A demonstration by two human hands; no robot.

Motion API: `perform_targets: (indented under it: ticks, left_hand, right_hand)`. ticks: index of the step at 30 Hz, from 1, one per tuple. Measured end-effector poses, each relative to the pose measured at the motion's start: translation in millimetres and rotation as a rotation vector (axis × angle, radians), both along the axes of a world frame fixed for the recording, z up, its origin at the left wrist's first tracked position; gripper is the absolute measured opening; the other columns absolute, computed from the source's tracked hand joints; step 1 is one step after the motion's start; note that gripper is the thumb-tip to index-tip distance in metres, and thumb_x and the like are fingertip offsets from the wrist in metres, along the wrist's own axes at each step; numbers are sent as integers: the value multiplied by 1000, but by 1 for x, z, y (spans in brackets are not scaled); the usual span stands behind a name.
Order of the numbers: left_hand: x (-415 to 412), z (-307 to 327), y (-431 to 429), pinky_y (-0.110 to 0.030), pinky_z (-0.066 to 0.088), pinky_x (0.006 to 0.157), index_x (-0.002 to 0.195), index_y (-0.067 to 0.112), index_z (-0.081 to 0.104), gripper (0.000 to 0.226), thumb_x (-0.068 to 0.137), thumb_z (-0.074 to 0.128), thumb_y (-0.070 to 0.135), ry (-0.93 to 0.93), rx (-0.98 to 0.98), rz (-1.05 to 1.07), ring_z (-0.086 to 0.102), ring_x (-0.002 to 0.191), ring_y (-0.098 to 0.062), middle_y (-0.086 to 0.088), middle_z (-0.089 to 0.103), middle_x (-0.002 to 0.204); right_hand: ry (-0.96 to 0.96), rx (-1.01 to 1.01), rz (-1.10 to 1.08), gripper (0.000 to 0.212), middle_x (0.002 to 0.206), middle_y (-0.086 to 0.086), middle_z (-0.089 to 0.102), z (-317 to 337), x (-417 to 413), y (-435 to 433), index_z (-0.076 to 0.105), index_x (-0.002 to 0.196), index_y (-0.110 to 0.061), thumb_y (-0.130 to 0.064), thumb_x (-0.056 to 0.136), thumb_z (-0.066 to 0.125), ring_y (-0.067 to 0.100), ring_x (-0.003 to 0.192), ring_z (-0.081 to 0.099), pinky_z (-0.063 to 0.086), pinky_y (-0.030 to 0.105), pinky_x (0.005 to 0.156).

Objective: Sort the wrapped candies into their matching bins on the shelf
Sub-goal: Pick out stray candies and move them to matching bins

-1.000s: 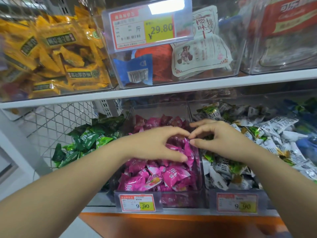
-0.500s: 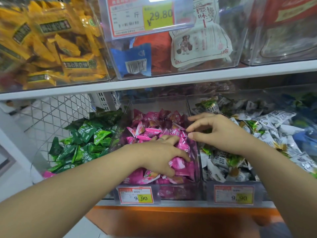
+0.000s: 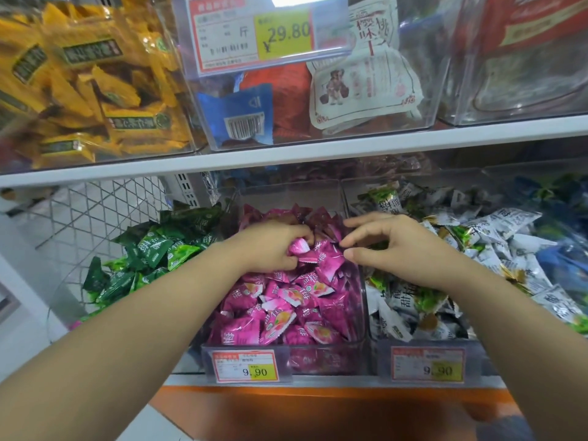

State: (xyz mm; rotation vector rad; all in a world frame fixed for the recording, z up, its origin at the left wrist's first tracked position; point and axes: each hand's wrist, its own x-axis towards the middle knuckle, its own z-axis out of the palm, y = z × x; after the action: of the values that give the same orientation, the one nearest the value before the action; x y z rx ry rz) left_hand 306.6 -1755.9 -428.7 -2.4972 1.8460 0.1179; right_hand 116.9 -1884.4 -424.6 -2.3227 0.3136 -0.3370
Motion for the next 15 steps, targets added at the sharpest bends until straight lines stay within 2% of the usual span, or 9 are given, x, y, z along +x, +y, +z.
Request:
perform_targets:
  ticks: [1, 3, 4, 6, 9, 11, 12, 14, 15]
  left_hand:
    - [0, 0, 0, -28, 32, 60, 132, 29, 46, 50, 85, 62, 25, 17, 8, -3, 41, 63, -1, 11, 49, 74]
    - [0, 0, 1, -30, 43, 77, 137, 32, 44, 54, 87, 63, 27, 69, 9, -2, 55, 88, -10, 4, 62, 107]
    - [-1, 0, 3, -29, 44, 89, 139, 32, 42, 55, 88, 63, 29, 101, -9, -2, 55, 106, -14, 2, 58, 125]
    - [-4, 5, 12, -21, 35, 99, 141, 32, 42, 57, 88, 64, 32, 164, -78, -7, 47, 124, -14, 3, 48, 141]
    - [-13, 14, 32, -21, 31, 102, 138, 38, 44, 57, 86, 65, 40, 195, -192, 5, 43, 126, -13, 3, 46, 139]
    - [-22, 20, 51, -25, 31, 108, 135, 41, 46, 53, 85, 64, 42, 219, -268, 41, 41, 126, -10, 5, 46, 136]
    - [-27, 22, 62, -21, 31, 108, 133, 41, 48, 50, 86, 63, 40, 243, -308, 58, 42, 123, -7, 7, 45, 133]
    - [-36, 22, 86, -5, 30, 97, 129, 40, 52, 43, 88, 63, 36, 282, -381, 107, 44, 115, 0, 15, 44, 126]
    - [-39, 20, 98, -2, 28, 93, 127, 40, 53, 40, 88, 62, 35, 282, -413, 138, 44, 113, 3, 19, 44, 123]
  right_hand:
    - [0, -2, 1, 7, 125, -19, 52, 0, 0, 0, 72, 88, -37, -36, 81, 68, -12, 103, 47, 31, -5, 74]
    - [-3, -3, 2, 7, 125, -18, 52, 1, 0, 0, 72, 88, -37, -35, 81, 68, -11, 104, 47, 31, -4, 74]
    - [-3, -5, 2, 7, 125, -18, 52, 1, 0, 0, 72, 87, -37, -35, 81, 68, -10, 105, 47, 31, -3, 75]
    - [-4, -17, 2, 7, 126, -17, 52, 1, 0, 1, 72, 87, -37, -35, 81, 68, -5, 109, 47, 29, 0, 78]
    - [-10, -45, -15, 9, 127, -15, 53, 1, -1, 4, 72, 90, -34, -34, 82, 68, -1, 110, 49, 29, 4, 83]
    - [-27, -80, -56, 10, 128, -14, 54, 0, -2, 10, 72, 92, -31, -33, 83, 67, 0, 113, 46, 29, 13, 94]
    - [-52, -121, -79, 9, 127, -13, 55, 0, -4, 13, 71, 93, -31, -32, 84, 67, 0, 115, 44, 27, 17, 98]
    - [-120, -234, -94, 13, 123, -13, 56, 3, -6, 23, 70, 97, -32, -31, 84, 67, 1, 116, 43, 25, 20, 101]
    - [-143, -262, -76, 16, 121, -15, 56, 5, -6, 30, 69, 100, -32, -31, 84, 67, 0, 115, 43, 26, 21, 103]
